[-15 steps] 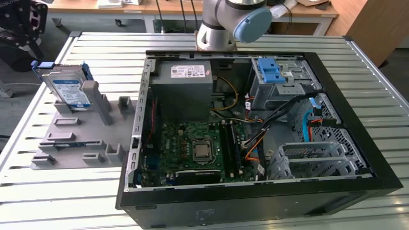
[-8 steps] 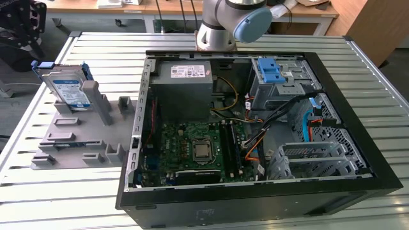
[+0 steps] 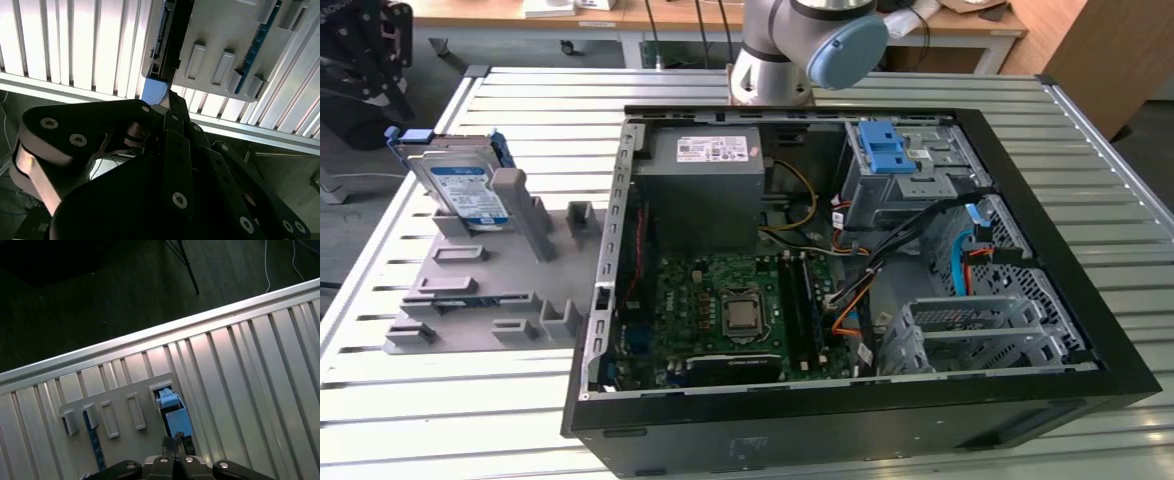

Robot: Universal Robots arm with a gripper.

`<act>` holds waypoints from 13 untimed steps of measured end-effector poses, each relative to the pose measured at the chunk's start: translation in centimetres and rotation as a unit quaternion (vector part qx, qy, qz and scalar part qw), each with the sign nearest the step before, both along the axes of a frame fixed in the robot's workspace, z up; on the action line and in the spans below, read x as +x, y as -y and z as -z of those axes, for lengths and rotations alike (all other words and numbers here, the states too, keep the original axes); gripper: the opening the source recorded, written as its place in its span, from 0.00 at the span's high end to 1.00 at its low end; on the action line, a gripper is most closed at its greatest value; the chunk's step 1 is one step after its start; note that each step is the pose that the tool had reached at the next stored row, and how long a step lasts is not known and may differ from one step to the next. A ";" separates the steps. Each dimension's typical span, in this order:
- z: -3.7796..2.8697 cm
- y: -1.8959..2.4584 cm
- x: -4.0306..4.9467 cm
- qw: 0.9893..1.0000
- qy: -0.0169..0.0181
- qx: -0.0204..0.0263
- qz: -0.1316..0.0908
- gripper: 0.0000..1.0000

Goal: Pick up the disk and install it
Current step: 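Pick up the disk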

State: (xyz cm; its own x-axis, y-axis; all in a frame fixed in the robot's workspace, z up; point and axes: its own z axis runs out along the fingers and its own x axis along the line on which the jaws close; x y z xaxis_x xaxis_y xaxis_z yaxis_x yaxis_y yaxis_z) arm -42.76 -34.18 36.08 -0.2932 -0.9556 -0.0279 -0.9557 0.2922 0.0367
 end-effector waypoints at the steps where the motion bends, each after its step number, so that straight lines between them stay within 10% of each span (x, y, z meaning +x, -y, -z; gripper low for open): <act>1: 0.00 0.00 0.00 1.000 0.000 0.000 -0.008 0.89; 13: 0.01 0.00 0.00 0.996 0.000 0.001 -0.088 0.89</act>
State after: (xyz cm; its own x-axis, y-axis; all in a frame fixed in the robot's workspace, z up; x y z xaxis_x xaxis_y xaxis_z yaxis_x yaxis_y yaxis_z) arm -42.75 -34.18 36.07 -0.1215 -0.9922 -0.0291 -0.9920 0.1204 0.0371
